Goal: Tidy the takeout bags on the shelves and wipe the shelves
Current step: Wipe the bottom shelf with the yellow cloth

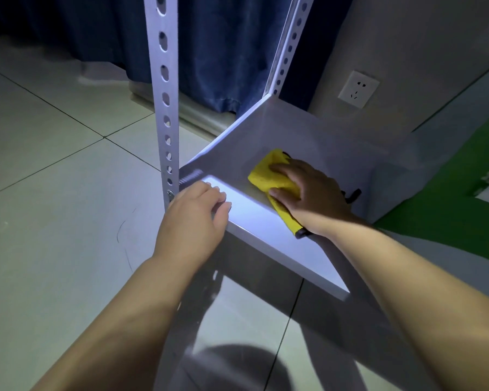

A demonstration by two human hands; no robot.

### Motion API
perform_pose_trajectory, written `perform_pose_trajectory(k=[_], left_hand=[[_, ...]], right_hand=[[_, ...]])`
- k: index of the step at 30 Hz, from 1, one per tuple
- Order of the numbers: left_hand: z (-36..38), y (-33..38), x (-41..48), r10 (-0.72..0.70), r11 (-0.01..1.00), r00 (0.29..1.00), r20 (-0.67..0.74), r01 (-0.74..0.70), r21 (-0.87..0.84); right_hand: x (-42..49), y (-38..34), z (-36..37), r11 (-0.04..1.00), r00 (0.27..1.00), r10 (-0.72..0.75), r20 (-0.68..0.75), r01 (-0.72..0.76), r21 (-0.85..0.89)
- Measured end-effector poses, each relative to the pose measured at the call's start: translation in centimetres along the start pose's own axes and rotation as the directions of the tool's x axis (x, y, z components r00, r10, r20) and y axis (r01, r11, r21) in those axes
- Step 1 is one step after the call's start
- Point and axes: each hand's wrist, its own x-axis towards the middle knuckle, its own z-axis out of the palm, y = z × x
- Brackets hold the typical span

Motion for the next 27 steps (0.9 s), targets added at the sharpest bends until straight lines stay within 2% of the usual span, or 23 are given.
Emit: perform_pose_trajectory(k=[4, 6, 10, 12, 16, 19, 21, 23, 27], left_hand=[[-0.2, 0.2, 0.0, -0.012, 0.999, 1.000, 0.029, 0.011, 0.045], [-0.3, 0.5, 0.1, -0.004, 0.997, 0.999, 0.050, 0.000, 0.072], [-0.7, 1.5, -0.4, -0.025, 0.994, 0.993, 0.114, 0.012, 0.112], [-1.0, 2.3, -1.3, -0.045, 0.995, 0.987, 0.156, 0.030, 0.097], [-2.8, 4.9, -3.3, -0.166, 0.986, 0.951, 0.259, 0.159, 0.049], [-5.9, 7.5, -4.7, -0.280, 0.958, 0.883, 0.377, 0.281, 0.053], [-8.4, 9.0, -5.5, -0.297, 0.952, 0.830, 0.472, 0.293, 0.083], [-11.1, 10.5, -6.1, -0.317, 0.943, 0.799, 0.511, 0.321, 0.083], [-17.8, 14.1, -7.0, -0.339, 0.927, 0.823, 0.456, 0.375, 0.012]], right_hand=[[0.1, -1.2, 0.8, 0.962, 0.974, 0.224, -0.030, -0.226, -0.153], [-0.3, -2.0, 0.9, 0.938, 0.959, 0.285, 0.000, -0.279, -0.204], [-3.2, -3.3, 0.3, 0.964, 0.985, 0.172, 0.031, -0.161, -0.211], [-4.9, -4.1, -0.5, 0.983, 0.992, 0.120, 0.041, -0.113, -0.146], [-7.5, -5.4, -2.7, 0.992, 0.980, 0.074, 0.182, -0.055, -0.111], [-8.3, -6.1, -5.2, 0.991, 0.921, 0.094, 0.378, -0.053, -0.119], [-8.3, -6.7, -7.4, 0.990, 0.848, 0.137, 0.512, -0.101, -0.099], [-8.8, -7.8, -10.1, 0.990, 0.803, 0.142, 0.579, -0.114, -0.085], [-11.3, -11.0, -16.3, 0.989, 0.787, 0.112, 0.607, -0.150, 0.012]])
